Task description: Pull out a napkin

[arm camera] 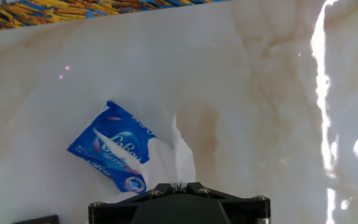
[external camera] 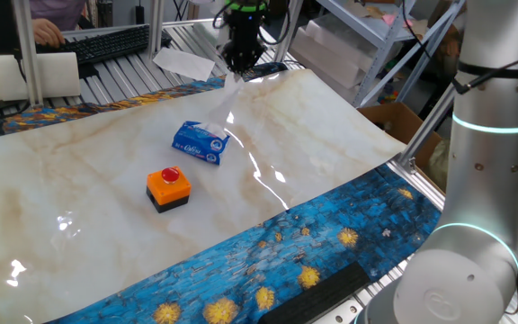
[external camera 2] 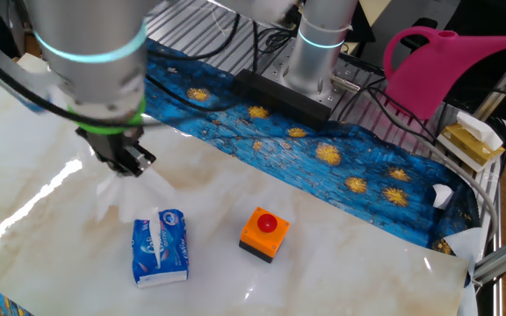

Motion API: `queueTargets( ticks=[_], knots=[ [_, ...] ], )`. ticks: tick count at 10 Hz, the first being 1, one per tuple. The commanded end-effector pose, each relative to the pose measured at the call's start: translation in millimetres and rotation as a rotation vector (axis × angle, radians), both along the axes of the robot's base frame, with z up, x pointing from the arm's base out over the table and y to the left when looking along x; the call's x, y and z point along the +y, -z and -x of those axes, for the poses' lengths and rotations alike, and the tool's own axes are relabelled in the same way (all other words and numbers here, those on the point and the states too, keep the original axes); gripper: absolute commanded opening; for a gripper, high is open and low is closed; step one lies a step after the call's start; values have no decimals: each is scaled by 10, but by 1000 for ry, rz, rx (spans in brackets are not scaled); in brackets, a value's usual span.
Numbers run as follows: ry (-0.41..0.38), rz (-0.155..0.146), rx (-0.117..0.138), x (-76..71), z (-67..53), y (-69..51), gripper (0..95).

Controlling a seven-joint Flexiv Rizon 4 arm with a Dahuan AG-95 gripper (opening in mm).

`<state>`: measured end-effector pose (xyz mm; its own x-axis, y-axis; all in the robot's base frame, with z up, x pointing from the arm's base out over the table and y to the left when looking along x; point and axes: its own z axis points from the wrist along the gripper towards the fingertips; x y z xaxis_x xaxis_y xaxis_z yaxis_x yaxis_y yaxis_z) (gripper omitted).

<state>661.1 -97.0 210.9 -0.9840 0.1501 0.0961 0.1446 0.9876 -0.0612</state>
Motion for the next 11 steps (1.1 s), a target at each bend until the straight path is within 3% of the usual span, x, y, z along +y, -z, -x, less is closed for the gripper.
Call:
queueTargets(
  ticks=[1, 6, 11],
  knots=[
    [8, -44, 2, 6, -2, 3, 0],
    [7, -100, 2, 9, -1, 4, 0],
    [12, -109, 2, 12, 0, 5, 0]
  ],
)
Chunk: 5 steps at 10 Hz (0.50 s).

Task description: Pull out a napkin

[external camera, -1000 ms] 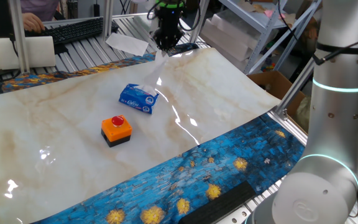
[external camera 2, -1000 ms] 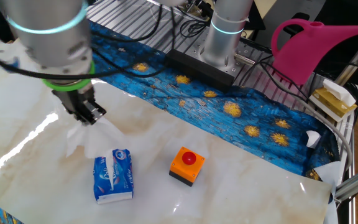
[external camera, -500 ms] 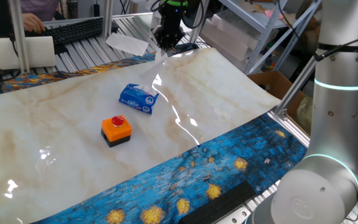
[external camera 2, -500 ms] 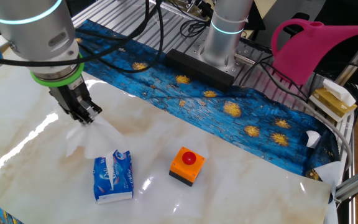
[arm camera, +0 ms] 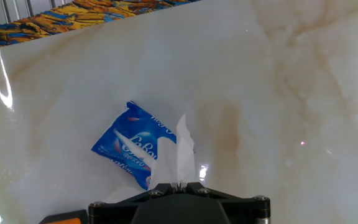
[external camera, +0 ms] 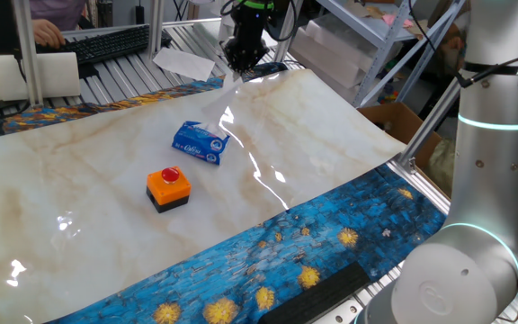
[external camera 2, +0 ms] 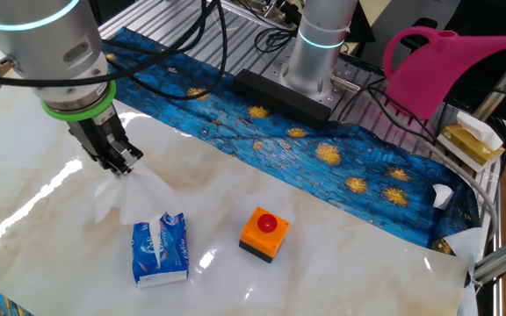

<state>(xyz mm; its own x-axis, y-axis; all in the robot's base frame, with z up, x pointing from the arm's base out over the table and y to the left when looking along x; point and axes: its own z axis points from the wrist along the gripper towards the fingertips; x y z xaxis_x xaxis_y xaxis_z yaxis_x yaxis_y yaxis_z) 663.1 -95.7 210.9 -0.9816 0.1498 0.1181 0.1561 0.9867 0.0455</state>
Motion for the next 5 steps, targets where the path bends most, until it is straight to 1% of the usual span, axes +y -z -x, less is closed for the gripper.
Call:
queueTargets(
  ticks=[1, 5],
  knots=[
    [2, -1, -4, -1, 20, 4, 0],
    [3, -9, -4, 2, 21, 6, 0]
  ],
)
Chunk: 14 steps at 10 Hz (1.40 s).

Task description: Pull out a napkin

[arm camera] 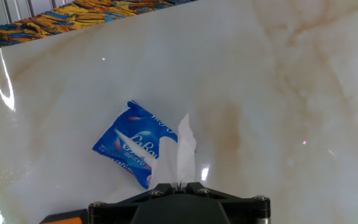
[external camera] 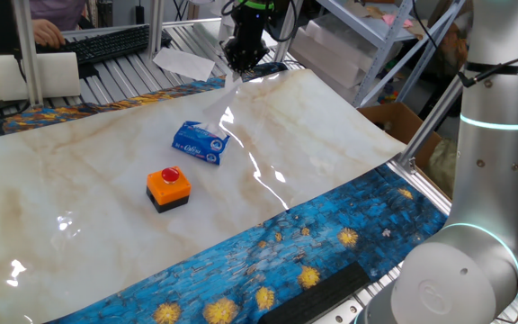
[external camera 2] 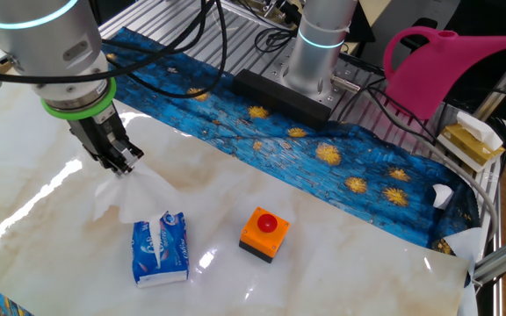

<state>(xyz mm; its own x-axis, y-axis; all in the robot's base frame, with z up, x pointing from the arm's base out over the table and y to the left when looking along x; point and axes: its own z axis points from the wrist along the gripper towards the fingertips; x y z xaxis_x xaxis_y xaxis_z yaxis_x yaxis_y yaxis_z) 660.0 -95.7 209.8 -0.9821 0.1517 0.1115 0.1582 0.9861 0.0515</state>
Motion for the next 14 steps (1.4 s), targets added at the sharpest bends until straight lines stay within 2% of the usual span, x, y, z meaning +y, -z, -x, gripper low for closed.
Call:
queueTargets(
  ticks=[1, 5, 8, 14],
  knots=[
    [0, -5, 4, 3, -9, -5, 0],
    [1, -16, 4, 5, -9, -4, 0],
    [-3, -59, 3, 7, -8, -3, 0],
    [6, -73, 4, 9, -7, -2, 0]
  ],
)
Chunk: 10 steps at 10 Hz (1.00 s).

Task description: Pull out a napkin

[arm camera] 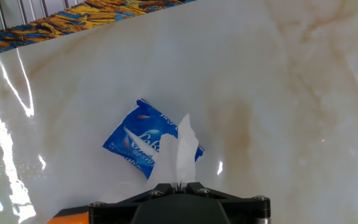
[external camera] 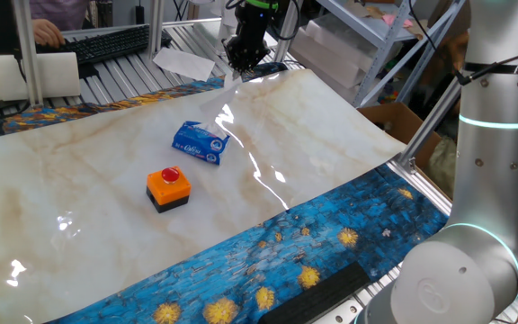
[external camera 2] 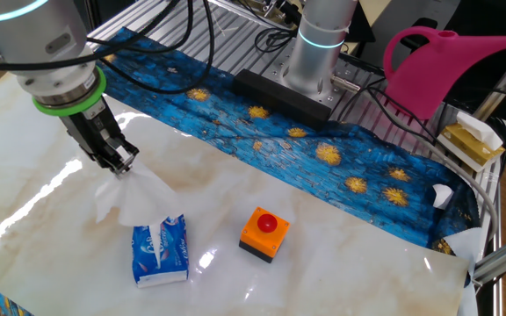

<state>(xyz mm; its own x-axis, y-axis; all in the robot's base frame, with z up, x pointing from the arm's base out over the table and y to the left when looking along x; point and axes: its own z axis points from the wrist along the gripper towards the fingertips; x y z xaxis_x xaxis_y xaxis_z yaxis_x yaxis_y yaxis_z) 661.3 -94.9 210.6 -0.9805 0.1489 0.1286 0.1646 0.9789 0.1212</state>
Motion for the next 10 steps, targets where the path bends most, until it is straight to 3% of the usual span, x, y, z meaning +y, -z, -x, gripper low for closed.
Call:
queueTargets(
  ticks=[1, 6, 10],
  knots=[
    [3, -1, -2, 2, 6, 6, 0],
    [6, -15, -2, 3, 7, 7, 0],
    [5, -84, -2, 5, 7, 7, 0]
  ],
)
